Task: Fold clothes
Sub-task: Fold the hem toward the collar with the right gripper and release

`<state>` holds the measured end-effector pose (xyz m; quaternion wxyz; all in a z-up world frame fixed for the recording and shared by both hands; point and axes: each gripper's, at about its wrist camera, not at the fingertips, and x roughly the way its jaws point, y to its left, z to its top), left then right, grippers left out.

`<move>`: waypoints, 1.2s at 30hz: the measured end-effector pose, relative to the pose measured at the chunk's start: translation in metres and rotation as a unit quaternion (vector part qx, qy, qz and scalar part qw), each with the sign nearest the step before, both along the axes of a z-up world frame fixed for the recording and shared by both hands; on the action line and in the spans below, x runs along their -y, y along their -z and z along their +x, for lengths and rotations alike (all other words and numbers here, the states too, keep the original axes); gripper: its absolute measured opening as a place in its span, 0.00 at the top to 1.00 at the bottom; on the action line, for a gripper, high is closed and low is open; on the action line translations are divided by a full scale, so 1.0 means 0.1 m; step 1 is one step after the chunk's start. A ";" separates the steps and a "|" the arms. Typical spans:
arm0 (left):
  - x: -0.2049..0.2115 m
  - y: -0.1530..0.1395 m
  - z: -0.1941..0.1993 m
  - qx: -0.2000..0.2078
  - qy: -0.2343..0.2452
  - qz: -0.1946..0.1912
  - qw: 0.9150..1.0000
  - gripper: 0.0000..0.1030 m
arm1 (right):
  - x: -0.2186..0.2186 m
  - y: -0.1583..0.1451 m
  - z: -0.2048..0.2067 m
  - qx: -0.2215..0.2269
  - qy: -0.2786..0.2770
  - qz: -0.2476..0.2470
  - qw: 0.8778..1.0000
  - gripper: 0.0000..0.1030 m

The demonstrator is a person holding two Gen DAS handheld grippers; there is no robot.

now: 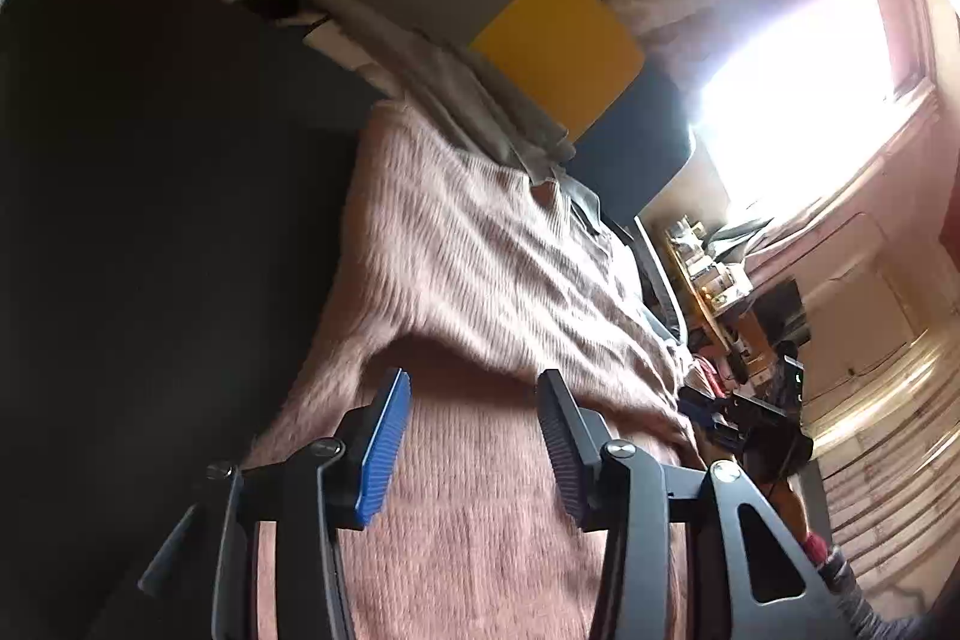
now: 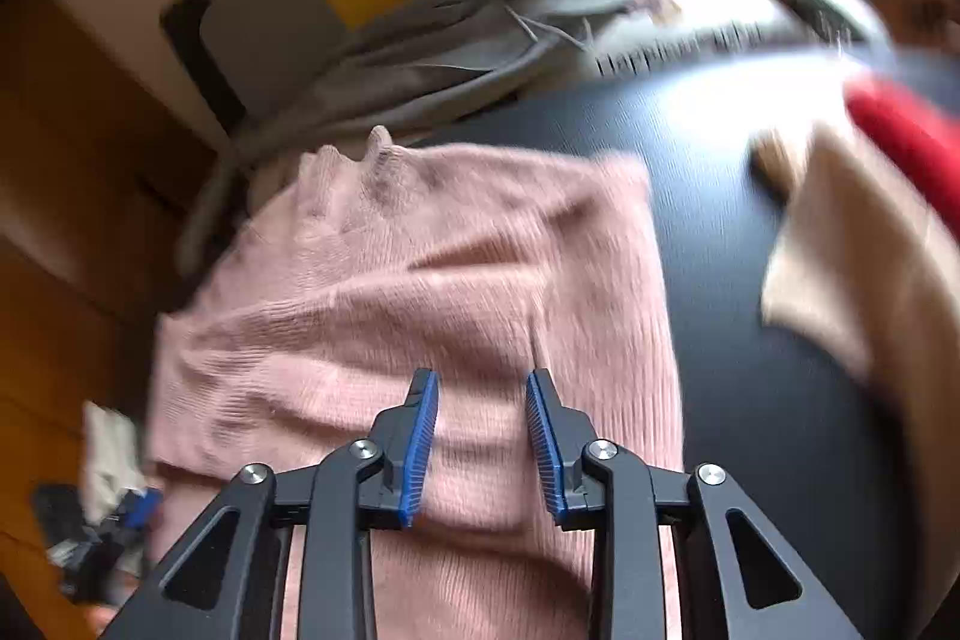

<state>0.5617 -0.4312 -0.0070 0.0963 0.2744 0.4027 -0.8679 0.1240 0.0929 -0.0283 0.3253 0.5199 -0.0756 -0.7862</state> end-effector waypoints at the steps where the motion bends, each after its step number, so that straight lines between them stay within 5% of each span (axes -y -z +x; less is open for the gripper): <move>1: -0.01 -0.03 -0.04 0.006 0.000 -0.016 1.000 0.56 | 0.00 0.00 0.01 -0.005 0.002 -0.005 1.000 0.69; 5: -0.06 -0.13 -0.21 0.030 0.009 -0.066 0.997 0.56 | 0.03 -0.01 0.03 -0.027 0.008 -0.023 0.999 0.66; 10: -0.22 -0.16 -0.50 0.056 0.034 -0.116 0.991 0.54 | 0.46 0.07 -0.05 -0.076 -0.043 0.060 0.994 0.63; 13: -0.27 -0.14 -0.68 0.084 0.039 -0.167 0.982 0.54 | 0.75 -0.02 0.10 -0.152 -0.096 0.145 0.973 0.91; 16: -0.25 -0.09 -0.73 0.095 0.034 -0.182 0.978 0.54 | 0.88 -0.24 0.22 -0.232 -0.110 0.196 0.946 0.91; 20: -0.20 0.13 -0.76 0.135 0.031 -0.155 0.978 0.54 | 0.92 -0.16 0.05 -0.229 -0.090 0.235 0.941 0.90; 22: -0.28 0.16 -0.74 0.146 0.034 -0.179 0.972 0.54 | 0.86 0.02 -0.05 -0.192 -0.083 0.226 0.951 0.89; 25: -0.31 0.06 -0.75 0.157 0.041 -0.188 0.969 0.54 | 0.74 0.02 -0.07 -0.180 -0.060 0.195 0.962 0.79; 27: -0.27 -0.14 -0.75 0.113 0.044 -0.186 0.975 0.54 | 0.67 -0.09 -0.05 -0.192 -0.042 0.190 0.962 0.52; 32: -0.10 -0.46 -1.22 0.066 0.036 -0.198 0.977 0.51 | 0.85 -0.53 0.19 -0.253 -0.071 0.129 0.956 0.23; 36: 0.10 -0.25 -1.64 0.102 0.027 -0.185 0.977 0.51 | 1.20 -0.48 0.29 -0.241 -0.123 0.115 0.956 0.23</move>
